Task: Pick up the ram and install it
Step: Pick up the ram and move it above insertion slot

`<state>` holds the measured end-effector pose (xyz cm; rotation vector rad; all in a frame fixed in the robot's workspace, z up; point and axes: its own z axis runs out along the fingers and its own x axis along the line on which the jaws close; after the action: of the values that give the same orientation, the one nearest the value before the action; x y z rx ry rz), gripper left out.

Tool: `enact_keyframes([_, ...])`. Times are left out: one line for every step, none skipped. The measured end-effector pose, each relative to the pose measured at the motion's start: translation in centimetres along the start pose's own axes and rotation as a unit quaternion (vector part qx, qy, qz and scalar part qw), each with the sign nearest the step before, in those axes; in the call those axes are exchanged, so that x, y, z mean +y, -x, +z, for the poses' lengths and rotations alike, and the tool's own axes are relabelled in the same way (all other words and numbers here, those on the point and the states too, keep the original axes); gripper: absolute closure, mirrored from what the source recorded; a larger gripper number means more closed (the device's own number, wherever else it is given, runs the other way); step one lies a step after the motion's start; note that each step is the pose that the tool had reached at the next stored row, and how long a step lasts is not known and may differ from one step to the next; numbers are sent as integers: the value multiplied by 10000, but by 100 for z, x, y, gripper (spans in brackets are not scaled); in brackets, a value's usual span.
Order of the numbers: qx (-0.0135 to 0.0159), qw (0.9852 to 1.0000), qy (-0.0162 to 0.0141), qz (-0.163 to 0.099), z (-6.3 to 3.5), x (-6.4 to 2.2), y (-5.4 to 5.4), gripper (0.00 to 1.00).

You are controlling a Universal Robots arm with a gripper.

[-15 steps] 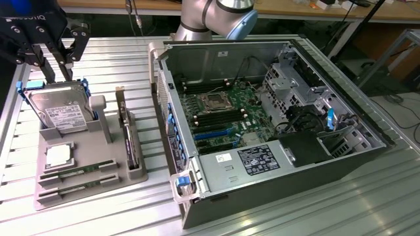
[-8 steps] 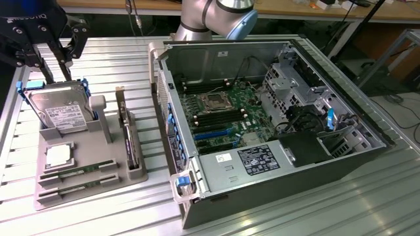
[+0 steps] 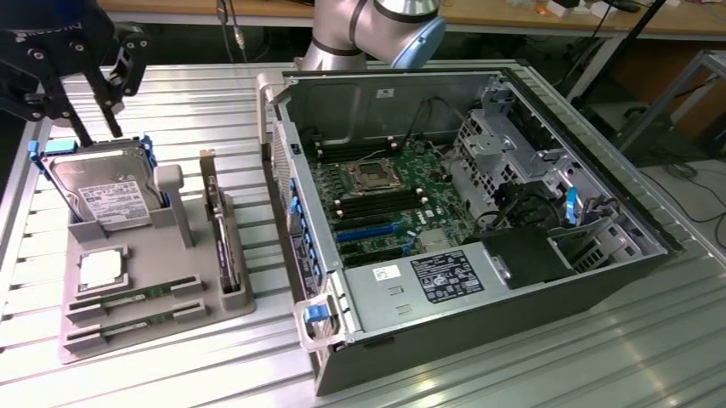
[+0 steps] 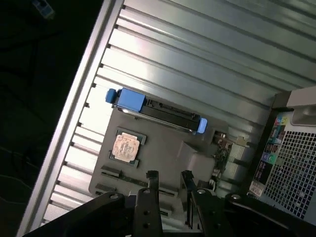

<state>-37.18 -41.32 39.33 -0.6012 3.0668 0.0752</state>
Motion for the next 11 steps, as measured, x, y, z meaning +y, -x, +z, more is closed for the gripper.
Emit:
enact_keyframes([6, 9999, 3, -128, 0, 0, 0, 68])
enact_keyframes([11, 9997, 6, -256, 0, 0, 0, 68])
enact_keyframes([19, 9991, 10, -430, 0, 0, 0, 68])
enact_keyframes([24, 9986, 13, -527, 0, 0, 0, 68])
enact_keyframes([27, 9981, 15, -617, 0, 0, 0, 68])
enact_keyframes([33, 9972, 18, -743, 0, 0, 0, 68])
enact_keyframes([38, 9965, 20, -840, 0, 0, 0, 68])
enact_keyframes([42, 9955, 23, -943, 0, 0, 0, 68])
enact_keyframes([46, 9946, 25, -1035, 0, 0, 0, 68])
enact_keyframes([50, 9935, 28, -1135, 0, 0, 0, 68])
enact_keyframes([61, 9905, 34, -1373, 0, 0, 0, 68])
